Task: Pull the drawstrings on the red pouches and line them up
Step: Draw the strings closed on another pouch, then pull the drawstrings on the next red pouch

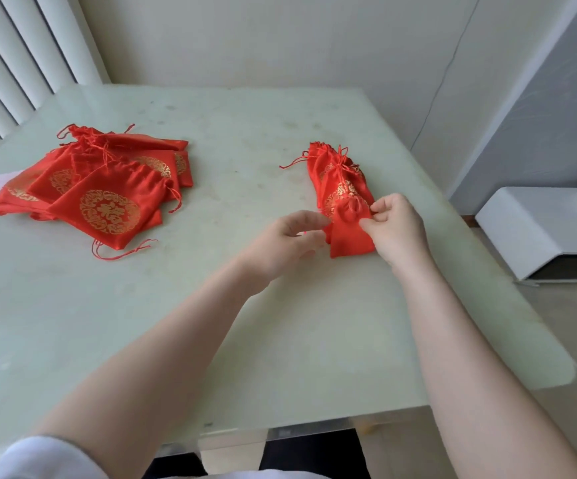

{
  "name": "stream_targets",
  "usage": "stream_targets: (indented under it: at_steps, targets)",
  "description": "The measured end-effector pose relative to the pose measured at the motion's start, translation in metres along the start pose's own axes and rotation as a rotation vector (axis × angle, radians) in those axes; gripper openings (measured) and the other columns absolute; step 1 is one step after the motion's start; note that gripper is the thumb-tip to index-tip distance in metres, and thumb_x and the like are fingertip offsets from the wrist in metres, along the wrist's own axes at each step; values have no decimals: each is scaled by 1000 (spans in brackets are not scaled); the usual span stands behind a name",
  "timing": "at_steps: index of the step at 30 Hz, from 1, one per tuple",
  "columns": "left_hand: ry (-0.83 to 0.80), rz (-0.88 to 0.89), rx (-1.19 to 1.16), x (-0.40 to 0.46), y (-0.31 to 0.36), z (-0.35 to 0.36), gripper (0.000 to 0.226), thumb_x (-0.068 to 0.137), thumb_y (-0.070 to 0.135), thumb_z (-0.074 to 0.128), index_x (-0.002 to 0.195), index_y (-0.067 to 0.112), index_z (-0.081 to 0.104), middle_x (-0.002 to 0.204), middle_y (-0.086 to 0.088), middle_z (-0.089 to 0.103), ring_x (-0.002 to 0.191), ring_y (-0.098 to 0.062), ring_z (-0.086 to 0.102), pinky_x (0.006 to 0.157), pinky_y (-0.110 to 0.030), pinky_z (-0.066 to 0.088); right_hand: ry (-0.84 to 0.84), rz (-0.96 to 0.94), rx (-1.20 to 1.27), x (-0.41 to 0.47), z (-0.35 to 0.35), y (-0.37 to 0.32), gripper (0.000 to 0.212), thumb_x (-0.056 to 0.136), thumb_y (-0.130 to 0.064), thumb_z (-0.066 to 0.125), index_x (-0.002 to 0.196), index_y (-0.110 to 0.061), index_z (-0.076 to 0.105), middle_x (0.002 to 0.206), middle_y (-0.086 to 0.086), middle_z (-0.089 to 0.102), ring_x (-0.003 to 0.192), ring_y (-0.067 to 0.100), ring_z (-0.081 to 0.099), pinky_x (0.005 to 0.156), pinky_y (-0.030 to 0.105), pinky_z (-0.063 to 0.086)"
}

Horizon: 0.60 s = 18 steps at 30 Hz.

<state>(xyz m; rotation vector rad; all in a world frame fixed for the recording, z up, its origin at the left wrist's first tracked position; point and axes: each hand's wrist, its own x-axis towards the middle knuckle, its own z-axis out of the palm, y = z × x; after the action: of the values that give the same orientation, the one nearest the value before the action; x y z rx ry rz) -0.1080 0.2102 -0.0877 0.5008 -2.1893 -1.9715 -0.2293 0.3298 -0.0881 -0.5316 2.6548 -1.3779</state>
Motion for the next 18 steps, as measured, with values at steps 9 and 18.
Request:
stream_targets:
  at_steps: [9, 18]
  targets:
    - [111, 7, 41, -14, -3, -41, 18, 95, 6, 46, 91, 17, 60, 94, 5, 60, 78, -8, 61, 74, -19, 50, 239, -336, -184, -29, 39, -53, 21, 82, -15, 57, 103, -19, 61, 130, -1, 46, 127, 24, 34, 93, 35, 27]
    - [672, -18, 433, -49, -22, -129, 25, 88, 11, 46, 101, 20, 65, 107, -3, 64, 72, -22, 54, 53, -24, 37, -381, -399, -172, -57, 129, -109, 16, 90, -21, 53, 102, -19, 62, 127, 4, 46, 124, 26, 37, 94, 33, 33]
